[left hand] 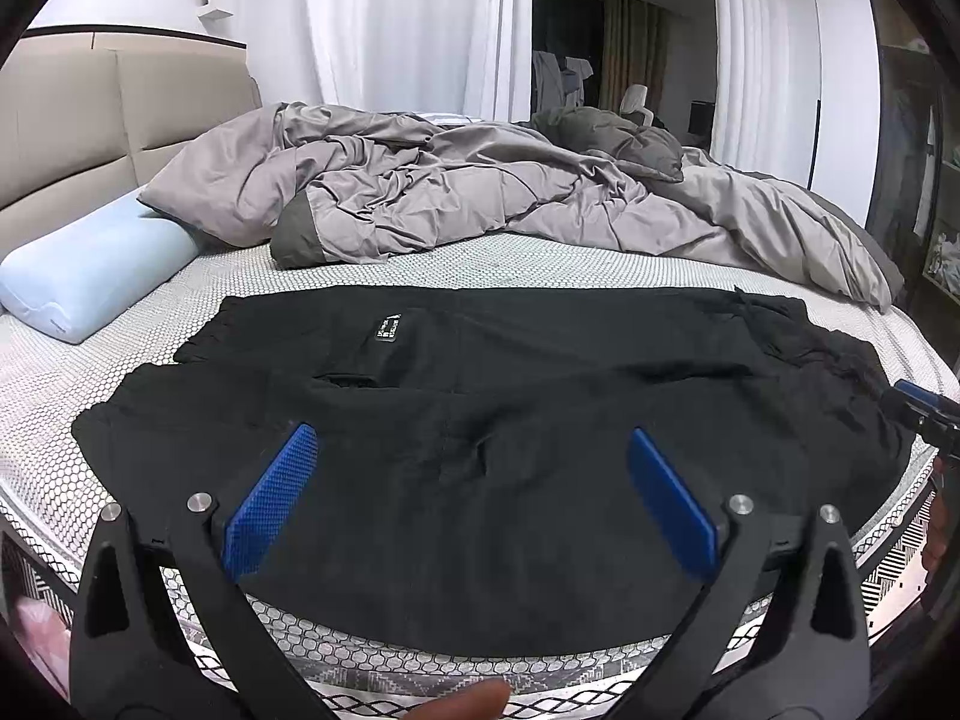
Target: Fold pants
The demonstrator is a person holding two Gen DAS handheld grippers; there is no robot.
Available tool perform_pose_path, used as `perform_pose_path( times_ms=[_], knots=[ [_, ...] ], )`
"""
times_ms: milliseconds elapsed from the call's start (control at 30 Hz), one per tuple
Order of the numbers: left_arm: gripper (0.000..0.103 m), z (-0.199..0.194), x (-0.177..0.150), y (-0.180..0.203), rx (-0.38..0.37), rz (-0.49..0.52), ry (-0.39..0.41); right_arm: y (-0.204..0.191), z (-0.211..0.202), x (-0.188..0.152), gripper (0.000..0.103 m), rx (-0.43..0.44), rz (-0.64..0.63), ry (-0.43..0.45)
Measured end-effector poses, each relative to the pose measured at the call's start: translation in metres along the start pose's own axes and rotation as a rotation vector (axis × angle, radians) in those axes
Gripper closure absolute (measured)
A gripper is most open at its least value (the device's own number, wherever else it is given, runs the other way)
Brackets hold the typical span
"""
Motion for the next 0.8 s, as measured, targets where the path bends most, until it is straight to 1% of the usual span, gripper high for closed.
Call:
perform_pose_path(
  times_ms=[200, 333, 433, 500, 567, 700, 800],
  knots=[
    [0.001, -0.001, 0.001, 0.001, 0.000, 0.001, 0.000, 0.003, -0.001, -0.001, 0.000, -0.014, -0.014, -0.008],
    [0.001, -0.004, 0.005, -0.018, 0.013, -0.002, 0.003, 0.007, 0.001, 0.001, 0.000, -0.028, -0.023, -0.023],
    [0.001, -0.007, 0.009, -0.033, 0.025, -0.023, -0.003, 0.013, 0.001, 0.001, 0.000, -0.037, -0.036, -0.042],
    [0.001, -0.006, 0.008, -0.040, 0.022, -0.031, 0.003, 0.016, -0.002, 0.003, 0.000, -0.032, -0.040, -0.039],
    [0.001, -0.002, 0.009, -0.051, 0.036, -0.039, -0.002, 0.018, -0.008, 0.008, 0.000, -0.024, -0.045, -0.031],
    [0.001, 0.011, 0.008, -0.068, 0.061, -0.053, -0.028, 0.023, -0.019, 0.020, 0.000, -0.027, -0.060, -0.026],
    [0.001, 0.016, 0.005, -0.073, 0.077, -0.052, -0.029, 0.028, -0.027, 0.027, 0.000, -0.024, -0.090, -0.013]
  ],
)
Point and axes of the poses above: each gripper's, at about its wrist camera, not at the fingertips, and z roughly the way its jaws point, y to its right, x to its top, the point moved 4 cm from there along z, roughly the way its jaws point, and after that the axes turned 9 degrees about -z, right-handed, at the moved point
